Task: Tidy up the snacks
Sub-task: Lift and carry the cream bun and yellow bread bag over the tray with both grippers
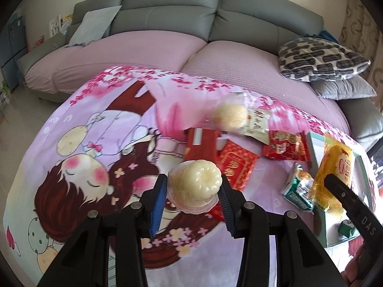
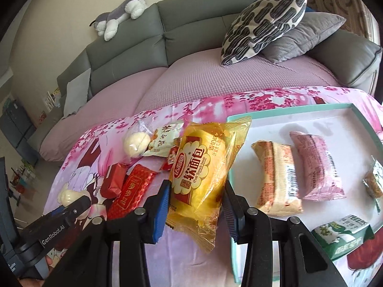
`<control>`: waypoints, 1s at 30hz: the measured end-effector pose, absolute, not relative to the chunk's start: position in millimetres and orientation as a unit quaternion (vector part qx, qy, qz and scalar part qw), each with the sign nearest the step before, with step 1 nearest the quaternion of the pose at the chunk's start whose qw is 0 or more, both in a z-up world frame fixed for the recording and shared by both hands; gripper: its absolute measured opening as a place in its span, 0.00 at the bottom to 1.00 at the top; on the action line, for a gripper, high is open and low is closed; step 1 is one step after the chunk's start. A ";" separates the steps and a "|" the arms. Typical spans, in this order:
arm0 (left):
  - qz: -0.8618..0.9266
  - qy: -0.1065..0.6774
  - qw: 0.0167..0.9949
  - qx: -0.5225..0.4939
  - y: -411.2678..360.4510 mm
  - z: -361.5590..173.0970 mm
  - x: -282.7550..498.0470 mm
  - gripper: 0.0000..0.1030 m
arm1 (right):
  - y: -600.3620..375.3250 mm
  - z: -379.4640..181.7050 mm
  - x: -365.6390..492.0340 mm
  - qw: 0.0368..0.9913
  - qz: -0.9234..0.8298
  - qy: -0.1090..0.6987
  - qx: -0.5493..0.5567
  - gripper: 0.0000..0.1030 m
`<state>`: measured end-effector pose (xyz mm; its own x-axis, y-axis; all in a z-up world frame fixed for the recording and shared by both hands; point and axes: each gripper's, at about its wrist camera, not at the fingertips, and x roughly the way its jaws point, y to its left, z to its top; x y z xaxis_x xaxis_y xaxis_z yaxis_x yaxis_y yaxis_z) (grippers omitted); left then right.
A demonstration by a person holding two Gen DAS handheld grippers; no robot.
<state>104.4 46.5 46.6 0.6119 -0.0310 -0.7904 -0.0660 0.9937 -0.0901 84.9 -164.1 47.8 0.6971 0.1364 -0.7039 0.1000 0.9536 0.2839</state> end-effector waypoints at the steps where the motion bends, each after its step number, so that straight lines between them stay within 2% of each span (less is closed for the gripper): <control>1: 0.003 0.440 0.897 -0.049 39.9 47.5 105.6 0.43 | -172.5 49.2 83.6 0.909 0.004 0.387 0.156 0.43; 21: -0.132 0.414 0.900 0.025 -102.3 82.9 130.9 0.43 | -331.1 59.4 54.9 0.897 -0.151 0.349 0.226 0.43; 30: -0.216 0.412 0.884 0.041 -187.7 97.2 149.0 0.43 | -365.4 58.0 53.3 0.890 -0.176 0.351 0.231 0.43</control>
<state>149.0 -187.7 97.2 0.5665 -0.3481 -0.7469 0.4162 0.9032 -0.1053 53.3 -365.4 58.0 0.6922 -0.1511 -0.7057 0.4753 0.8313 0.2882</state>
